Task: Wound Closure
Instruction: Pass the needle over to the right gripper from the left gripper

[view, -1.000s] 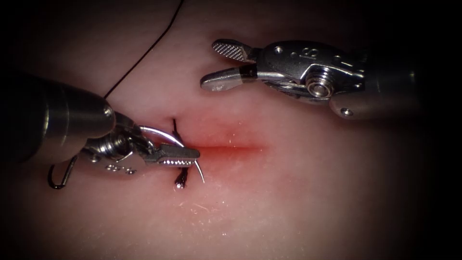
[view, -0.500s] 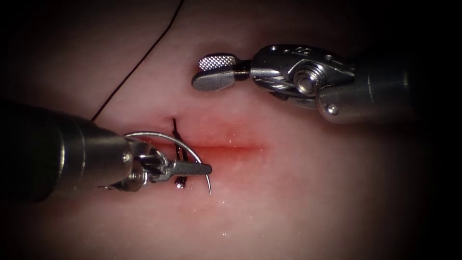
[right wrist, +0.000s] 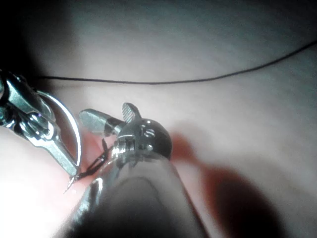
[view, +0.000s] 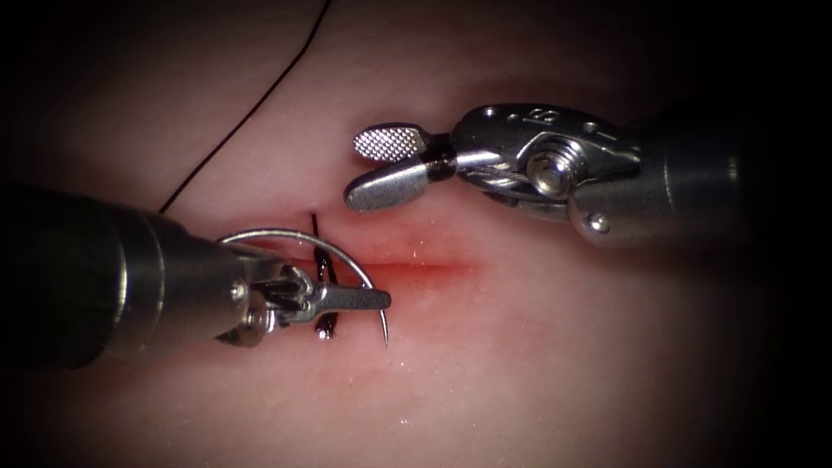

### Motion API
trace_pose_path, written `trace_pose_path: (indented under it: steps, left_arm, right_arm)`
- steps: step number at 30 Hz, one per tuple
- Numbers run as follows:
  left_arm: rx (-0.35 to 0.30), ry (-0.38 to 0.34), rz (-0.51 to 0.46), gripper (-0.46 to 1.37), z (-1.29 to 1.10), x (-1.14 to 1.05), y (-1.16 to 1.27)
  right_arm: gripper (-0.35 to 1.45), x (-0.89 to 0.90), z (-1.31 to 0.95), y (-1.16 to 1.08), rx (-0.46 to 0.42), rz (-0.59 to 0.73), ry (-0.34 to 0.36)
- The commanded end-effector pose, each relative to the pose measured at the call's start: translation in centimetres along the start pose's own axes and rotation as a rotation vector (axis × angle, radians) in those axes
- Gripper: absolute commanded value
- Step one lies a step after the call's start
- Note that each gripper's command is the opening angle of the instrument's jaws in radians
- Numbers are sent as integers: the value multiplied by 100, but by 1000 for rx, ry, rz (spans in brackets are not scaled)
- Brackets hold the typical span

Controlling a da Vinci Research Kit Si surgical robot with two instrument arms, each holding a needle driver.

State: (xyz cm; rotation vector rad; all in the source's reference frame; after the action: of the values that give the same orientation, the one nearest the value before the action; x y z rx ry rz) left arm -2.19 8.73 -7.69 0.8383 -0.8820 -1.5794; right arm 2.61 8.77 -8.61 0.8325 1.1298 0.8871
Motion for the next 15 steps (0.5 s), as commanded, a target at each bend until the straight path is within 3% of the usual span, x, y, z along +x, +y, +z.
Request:
trace_pose_path:
  steps: [1, 15]
  left_arm:
    - [-10, 1, 16, -35, 0, 1, -1]
    - [-40, -11, 111, -35, -1, 3, -18]
  right_arm:
    - [71, -1, 2, -1, 13, -4, -10]
    - [65, -9, 6, -8, 67, -14, -70]
